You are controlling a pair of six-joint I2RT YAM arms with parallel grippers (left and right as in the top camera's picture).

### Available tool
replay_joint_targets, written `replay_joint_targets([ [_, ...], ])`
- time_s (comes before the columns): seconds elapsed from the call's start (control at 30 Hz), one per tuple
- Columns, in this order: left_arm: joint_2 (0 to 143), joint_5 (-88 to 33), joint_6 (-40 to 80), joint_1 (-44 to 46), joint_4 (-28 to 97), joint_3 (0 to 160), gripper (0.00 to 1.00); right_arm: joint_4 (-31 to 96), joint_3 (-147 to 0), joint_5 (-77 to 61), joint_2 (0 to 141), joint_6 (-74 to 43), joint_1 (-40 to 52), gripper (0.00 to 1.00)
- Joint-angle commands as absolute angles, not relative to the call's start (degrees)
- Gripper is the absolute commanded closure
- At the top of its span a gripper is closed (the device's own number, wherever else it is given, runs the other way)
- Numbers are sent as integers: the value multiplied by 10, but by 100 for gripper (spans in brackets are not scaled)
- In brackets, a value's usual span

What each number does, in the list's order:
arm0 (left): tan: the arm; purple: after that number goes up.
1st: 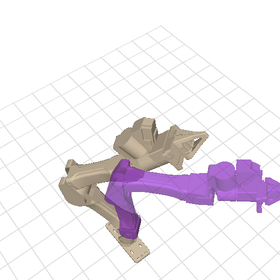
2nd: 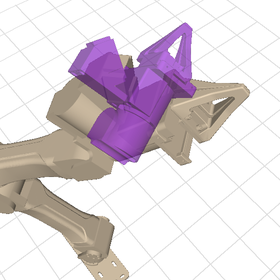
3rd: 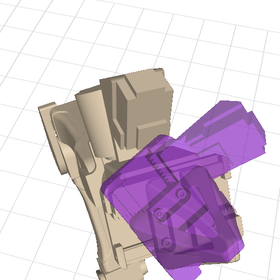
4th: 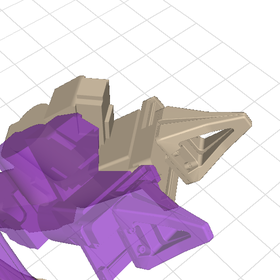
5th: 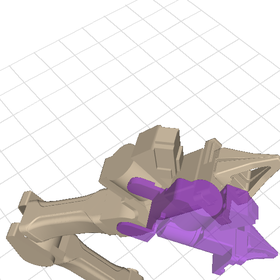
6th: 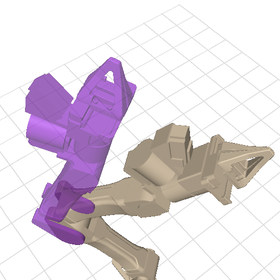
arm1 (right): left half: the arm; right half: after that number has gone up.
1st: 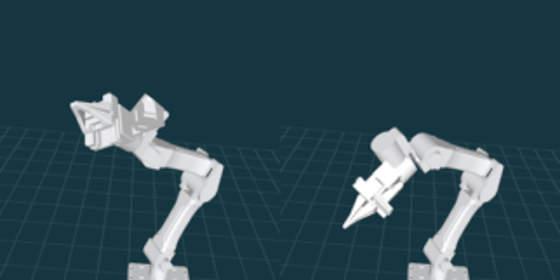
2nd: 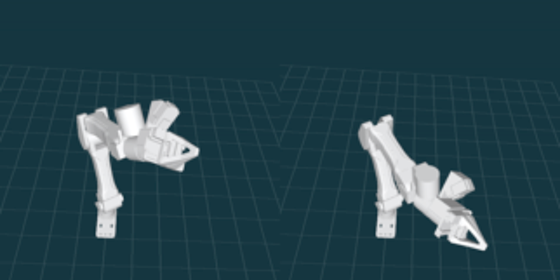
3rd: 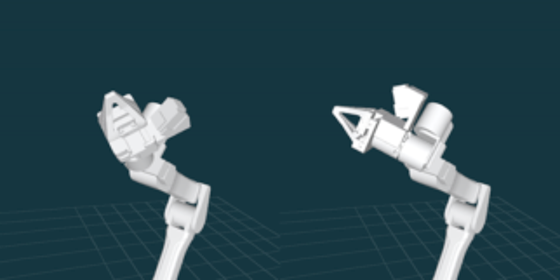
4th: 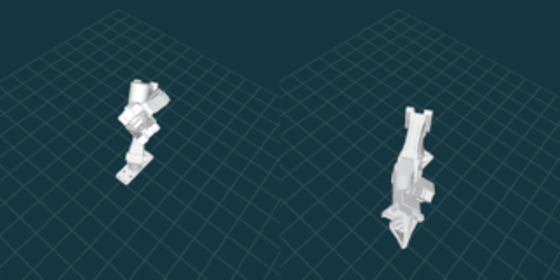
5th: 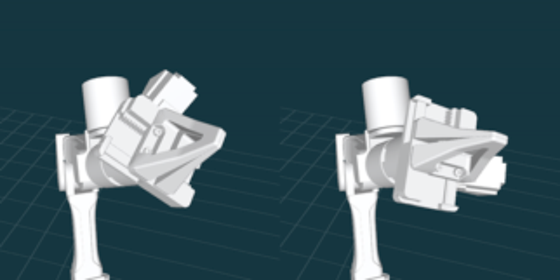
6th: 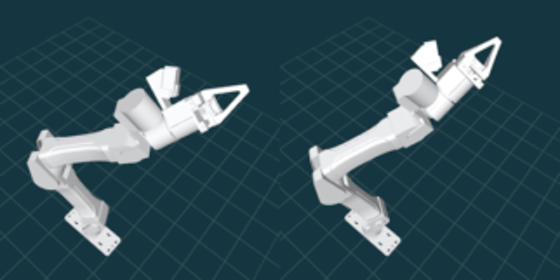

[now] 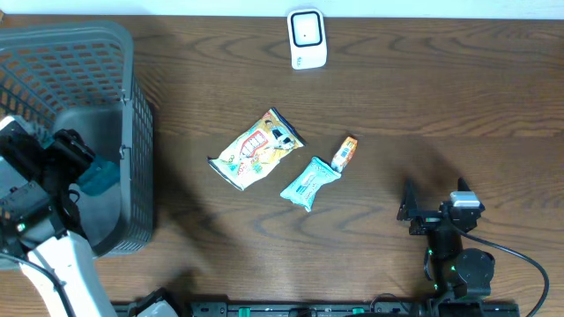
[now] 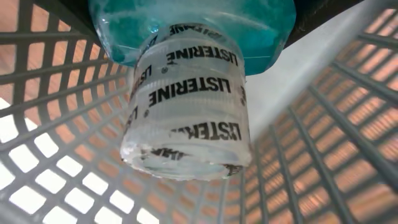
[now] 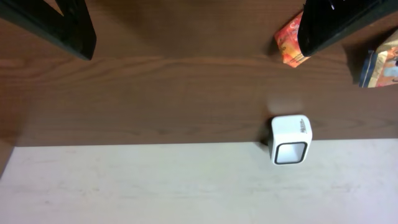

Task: Scan the item barcode
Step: 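Lower the left gripper onto the Listerine bottle cap and grasp it, then lift the teal Listerine bottle and carry it beside the orange box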

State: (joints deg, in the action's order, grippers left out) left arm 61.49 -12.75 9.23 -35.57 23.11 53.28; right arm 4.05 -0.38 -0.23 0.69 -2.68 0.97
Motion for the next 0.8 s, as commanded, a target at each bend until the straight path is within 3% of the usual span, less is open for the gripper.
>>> replay_joint_targets([
  [0.0, 578, -95, 124, -357, 210, 552, 43, 43, -3, 1, 4, -20, 8, 1],
  [0.4, 499, -76, 255, -357, 154, 607, 43, 43, -3, 1, 4, -21, 8, 1],
  [0.77, 436, -275, 372, -356, 46, 644, 43, 43, -3, 1, 4, -20, 8, 1],
])
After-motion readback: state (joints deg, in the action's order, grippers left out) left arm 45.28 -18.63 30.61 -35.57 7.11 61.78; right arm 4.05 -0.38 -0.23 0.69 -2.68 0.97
